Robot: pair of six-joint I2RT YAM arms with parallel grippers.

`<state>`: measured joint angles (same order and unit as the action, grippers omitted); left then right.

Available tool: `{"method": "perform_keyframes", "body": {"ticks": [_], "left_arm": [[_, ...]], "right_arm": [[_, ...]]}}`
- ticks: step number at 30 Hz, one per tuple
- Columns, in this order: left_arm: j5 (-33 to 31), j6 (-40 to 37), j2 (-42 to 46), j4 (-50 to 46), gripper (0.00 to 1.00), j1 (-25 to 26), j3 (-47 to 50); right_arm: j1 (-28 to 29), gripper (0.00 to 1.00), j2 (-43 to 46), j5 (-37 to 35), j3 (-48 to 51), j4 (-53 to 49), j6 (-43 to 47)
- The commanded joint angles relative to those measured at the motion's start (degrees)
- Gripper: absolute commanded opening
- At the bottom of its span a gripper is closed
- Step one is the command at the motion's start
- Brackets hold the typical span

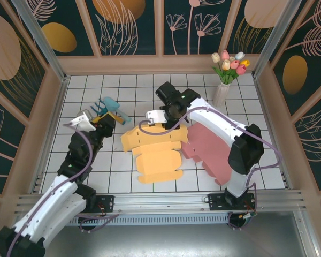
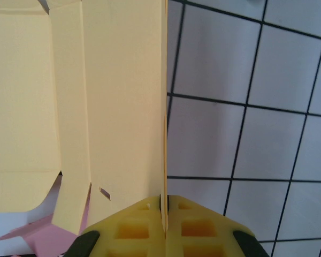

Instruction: Fold the paper box

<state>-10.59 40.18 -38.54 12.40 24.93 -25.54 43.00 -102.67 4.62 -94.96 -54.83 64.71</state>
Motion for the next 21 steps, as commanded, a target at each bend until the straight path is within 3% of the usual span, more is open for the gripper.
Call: {"method": "perform_keyframes", "body": {"ticks": [1,6,10,14,21], "left_arm": [[4.69,4.33,-5.59,7.39,0.46,-0.01,1.22],[8.68,4.89,-8.28,8.53,0.45,0.03,1.73],[8.04,5.16,-6.81,10.43,0.35,0.11,3.60],[11.13,7.19,-8.40,12.18,0.34,0.82,3.65],[8.69,7.92,-15.48,12.04,0.32,8.15,-0.03]], "right_arm": [[-2.21,0.00,-0.81,-0.25,1.46,2.48,1.85],[-3.69,0.00,0.25,1.72,5.51,5.39,1.91],[-5.39,0.00,1.19,4.22,7.76,7.52,2.14],[-6.78,0.00,2.09,7.11,10.96,10.33,2.09],[-8.82,0.00,6.28,9.26,18.31,15.90,2.92]]}}
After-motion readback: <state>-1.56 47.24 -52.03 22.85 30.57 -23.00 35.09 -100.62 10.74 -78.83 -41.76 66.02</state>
